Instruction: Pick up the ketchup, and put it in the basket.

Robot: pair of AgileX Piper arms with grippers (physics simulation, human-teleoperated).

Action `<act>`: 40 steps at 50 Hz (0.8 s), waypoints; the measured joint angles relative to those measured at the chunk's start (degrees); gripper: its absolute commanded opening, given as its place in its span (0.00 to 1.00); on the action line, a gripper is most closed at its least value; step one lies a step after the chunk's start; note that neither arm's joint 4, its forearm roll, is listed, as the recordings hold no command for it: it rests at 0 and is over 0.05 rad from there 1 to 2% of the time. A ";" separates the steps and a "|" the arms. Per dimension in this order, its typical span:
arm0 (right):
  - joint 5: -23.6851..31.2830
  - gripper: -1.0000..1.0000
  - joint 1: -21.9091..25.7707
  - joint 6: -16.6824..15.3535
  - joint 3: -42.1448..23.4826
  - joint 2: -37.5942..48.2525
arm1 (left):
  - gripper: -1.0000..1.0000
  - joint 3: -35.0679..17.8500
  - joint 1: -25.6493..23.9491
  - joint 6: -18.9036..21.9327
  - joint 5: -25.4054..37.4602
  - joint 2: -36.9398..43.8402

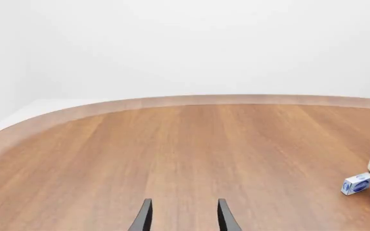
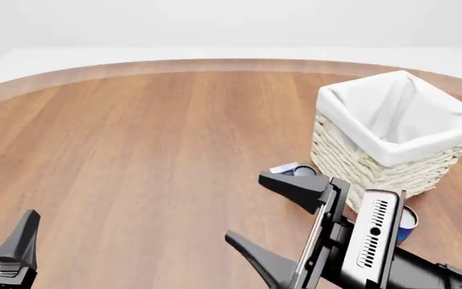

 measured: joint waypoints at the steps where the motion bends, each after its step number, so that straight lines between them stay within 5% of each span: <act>1: -0.22 1.00 0.36 0.07 -0.25 0.57 | 1.00 0.00 0.00 0.00 0.00 0.00; 40: -5.59 1.00 12.36 3.95 -8.61 17.34 | 1.00 0.00 0.00 0.00 0.00 0.00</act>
